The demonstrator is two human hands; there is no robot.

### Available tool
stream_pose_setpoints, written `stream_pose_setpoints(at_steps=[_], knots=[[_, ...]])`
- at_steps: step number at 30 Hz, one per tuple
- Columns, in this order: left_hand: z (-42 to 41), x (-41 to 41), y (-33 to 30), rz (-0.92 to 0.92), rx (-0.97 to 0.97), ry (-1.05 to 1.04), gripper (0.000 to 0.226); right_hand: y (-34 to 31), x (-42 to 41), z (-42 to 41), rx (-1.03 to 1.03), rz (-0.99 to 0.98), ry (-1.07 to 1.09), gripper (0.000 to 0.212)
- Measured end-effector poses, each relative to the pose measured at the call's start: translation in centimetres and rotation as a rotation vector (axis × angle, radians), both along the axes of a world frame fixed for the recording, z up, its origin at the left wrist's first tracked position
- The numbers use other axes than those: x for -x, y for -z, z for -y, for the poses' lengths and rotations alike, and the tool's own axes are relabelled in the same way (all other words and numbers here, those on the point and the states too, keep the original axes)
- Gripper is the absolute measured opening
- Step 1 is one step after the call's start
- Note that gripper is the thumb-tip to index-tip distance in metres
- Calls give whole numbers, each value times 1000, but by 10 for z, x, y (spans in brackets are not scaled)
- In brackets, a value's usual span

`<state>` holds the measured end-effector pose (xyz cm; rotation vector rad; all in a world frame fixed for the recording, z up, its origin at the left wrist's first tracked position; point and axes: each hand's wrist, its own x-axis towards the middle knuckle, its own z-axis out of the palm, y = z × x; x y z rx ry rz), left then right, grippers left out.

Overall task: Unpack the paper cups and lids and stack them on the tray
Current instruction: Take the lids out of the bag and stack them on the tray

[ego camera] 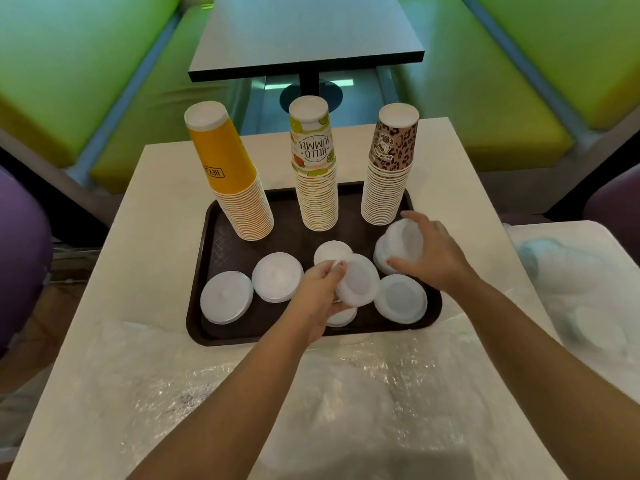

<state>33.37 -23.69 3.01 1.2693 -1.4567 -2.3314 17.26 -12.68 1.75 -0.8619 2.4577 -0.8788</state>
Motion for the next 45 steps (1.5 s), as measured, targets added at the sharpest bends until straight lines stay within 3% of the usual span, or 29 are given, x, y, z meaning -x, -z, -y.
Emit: stream_pose_setpoints(at_steps=[8, 15, 23, 27, 29, 34, 45], knots=[[9, 0, 10, 40, 82, -90, 15, 20, 17, 24, -350, -128, -102, 96], [12, 0, 13, 56, 93, -127, 21, 23, 16, 28, -362, -163, -131, 93], [11, -1, 15, 49, 139, -114, 10, 18, 15, 25, -321, -95, -97, 98], [6, 1, 16, 31, 166, -83, 14, 4, -1, 11, 77, -196, 111, 66], [1, 4, 14, 22, 165, -65, 11, -2, -13, -1, 206, -136, 164, 44], [-18, 17, 10, 0, 212, 33, 12, 0, -37, -30, 118, 178, 108, 29], [-53, 37, 19, 179, 765, 350, 40, 22, -36, -51, 217, 263, 347, 9]])
